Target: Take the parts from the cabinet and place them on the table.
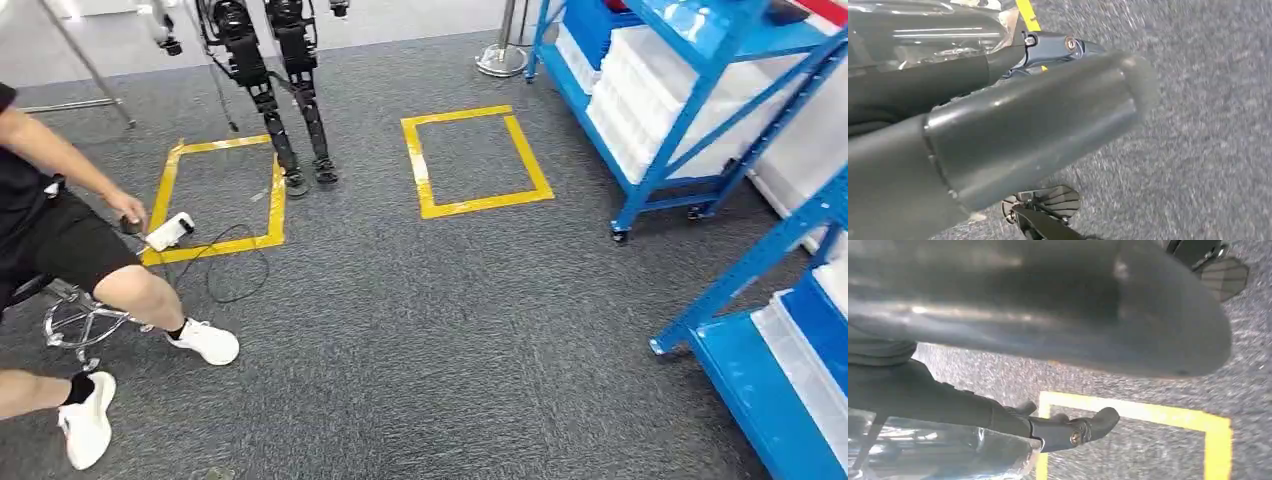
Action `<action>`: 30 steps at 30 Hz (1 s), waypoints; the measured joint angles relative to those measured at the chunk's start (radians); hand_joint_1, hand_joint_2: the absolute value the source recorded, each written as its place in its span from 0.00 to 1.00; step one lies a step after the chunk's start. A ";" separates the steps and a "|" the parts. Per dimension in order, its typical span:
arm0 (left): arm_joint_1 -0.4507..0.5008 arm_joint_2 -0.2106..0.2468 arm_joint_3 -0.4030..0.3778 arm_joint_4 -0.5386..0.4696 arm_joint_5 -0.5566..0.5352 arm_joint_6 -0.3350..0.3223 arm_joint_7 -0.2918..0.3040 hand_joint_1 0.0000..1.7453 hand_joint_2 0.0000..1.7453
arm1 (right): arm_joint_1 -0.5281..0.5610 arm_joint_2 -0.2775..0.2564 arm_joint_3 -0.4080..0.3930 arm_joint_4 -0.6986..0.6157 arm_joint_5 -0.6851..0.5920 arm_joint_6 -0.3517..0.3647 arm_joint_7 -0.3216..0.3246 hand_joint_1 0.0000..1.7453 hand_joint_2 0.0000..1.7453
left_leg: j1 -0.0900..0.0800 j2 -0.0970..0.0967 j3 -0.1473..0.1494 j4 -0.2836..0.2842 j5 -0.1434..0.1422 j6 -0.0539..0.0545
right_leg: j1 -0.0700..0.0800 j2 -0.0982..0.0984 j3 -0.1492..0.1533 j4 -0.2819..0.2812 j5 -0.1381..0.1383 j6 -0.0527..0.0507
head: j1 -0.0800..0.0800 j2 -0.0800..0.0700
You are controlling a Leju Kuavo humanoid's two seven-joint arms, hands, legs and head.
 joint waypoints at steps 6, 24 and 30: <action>-0.001 0.002 0.003 0.000 -0.001 0.000 0.000 0.00 0.00 | -0.004 0.004 0.000 0.000 0.000 0.000 0.000 0.00 0.00 | -0.016 -0.074 0.117 -0.271 0.127 0.036 | 0.009 0.068 -0.008 0.002 0.010 0.011 | 0.000 0.000; -0.012 -0.001 0.010 0.001 -0.001 -0.008 0.004 0.00 0.00 | -0.001 -0.004 -0.001 0.000 0.008 0.000 -0.002 0.00 0.00 | -0.007 0.136 0.141 -0.290 0.124 -0.004 | -0.018 -0.081 0.005 0.007 -0.012 0.021 | 0.002 0.000; -0.006 -0.003 0.013 0.002 -0.001 -0.009 0.005 0.00 0.00 | -0.002 -0.003 -0.001 0.000 0.012 0.000 0.000 0.00 0.00 | -0.004 0.002 0.000 0.014 -0.025 0.000 | 0.002 -0.010 -0.007 0.007 -0.001 -0.002 | -0.002 0.000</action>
